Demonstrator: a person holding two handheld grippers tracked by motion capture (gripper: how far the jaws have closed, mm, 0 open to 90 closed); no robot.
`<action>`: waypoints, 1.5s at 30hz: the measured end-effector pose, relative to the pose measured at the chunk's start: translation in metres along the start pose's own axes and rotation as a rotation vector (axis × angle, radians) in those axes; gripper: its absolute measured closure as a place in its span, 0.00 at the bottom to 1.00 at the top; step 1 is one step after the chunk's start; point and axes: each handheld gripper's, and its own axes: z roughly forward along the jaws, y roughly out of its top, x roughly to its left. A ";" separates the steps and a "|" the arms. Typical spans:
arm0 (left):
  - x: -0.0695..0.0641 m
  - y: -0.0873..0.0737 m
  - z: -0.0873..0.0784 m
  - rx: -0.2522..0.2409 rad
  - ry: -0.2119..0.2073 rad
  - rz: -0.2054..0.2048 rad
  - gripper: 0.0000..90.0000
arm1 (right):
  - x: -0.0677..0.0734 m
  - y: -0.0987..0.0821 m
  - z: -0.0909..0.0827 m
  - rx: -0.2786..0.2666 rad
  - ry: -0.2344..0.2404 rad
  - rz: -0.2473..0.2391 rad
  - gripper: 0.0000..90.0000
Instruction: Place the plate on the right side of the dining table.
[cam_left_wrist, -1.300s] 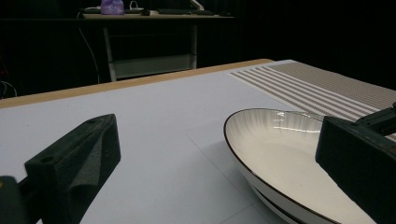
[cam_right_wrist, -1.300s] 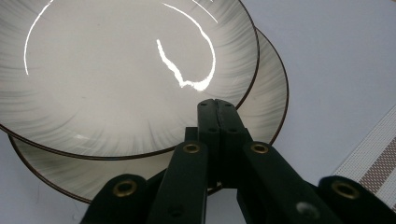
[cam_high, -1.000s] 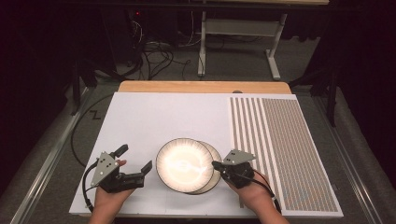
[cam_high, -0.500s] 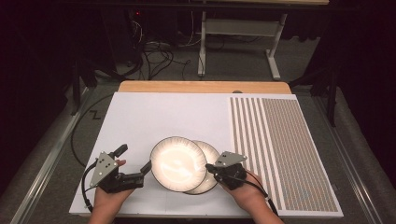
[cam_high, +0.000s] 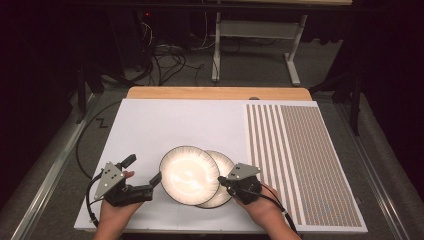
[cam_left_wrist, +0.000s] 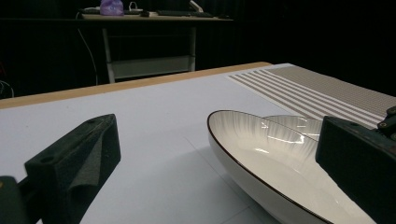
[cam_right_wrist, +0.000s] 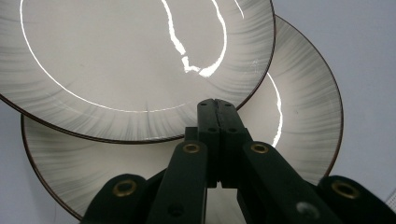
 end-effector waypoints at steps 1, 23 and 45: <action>0.000 0.001 0.000 0.008 -0.003 -0.006 0.01 | 0.000 0.000 0.000 -0.001 0.000 0.002 1.00; 0.015 0.036 0.017 0.274 -0.112 -0.178 0.01 | -0.002 0.000 0.000 0.000 0.006 0.002 1.00; 0.036 0.036 0.032 0.461 -0.206 -0.392 0.03 | -0.002 0.000 0.000 -0.001 0.007 0.001 1.00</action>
